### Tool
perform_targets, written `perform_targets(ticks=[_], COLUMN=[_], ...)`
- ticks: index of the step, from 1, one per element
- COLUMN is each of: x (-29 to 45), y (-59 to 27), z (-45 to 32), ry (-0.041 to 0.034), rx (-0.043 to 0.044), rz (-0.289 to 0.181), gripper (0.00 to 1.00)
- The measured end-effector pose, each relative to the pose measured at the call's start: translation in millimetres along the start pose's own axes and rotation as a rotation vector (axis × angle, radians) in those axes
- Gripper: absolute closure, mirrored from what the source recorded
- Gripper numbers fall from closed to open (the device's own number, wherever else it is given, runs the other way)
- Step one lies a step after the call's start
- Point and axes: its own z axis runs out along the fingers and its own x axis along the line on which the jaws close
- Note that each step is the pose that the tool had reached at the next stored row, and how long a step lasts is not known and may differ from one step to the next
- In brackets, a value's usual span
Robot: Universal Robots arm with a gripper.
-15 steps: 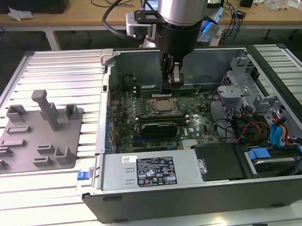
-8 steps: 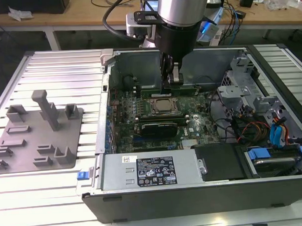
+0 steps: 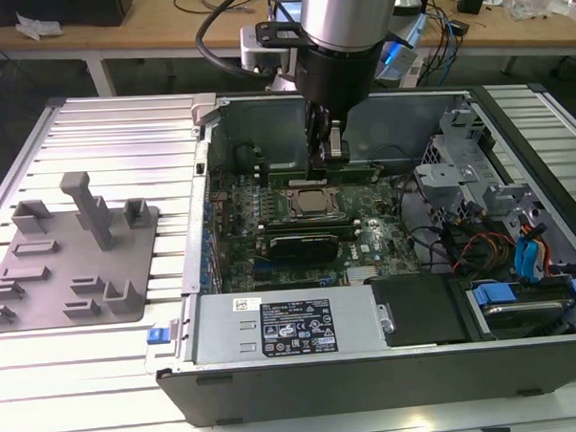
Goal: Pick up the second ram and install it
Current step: 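Pick up the second ram and move it above second insertion slot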
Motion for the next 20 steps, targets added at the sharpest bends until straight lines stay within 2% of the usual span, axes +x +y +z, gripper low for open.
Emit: perform_targets(ticks=[4, 9, 13, 20], x=[0.1, -3.8, -3.8, -3.7], y=[-0.1, 1.6, 1.6, 1.6], z=[2.0, 9.4, 13.4, 15.7], ry=[-0.0003, -0.0006, -0.0005, -0.0004], rx=[0.0001, 0.0035, 0.0035, 0.0034], rz=[0.000, -0.002, -0.002, -0.002], gripper=[0.91, 0.91, 0.91, 0.91])
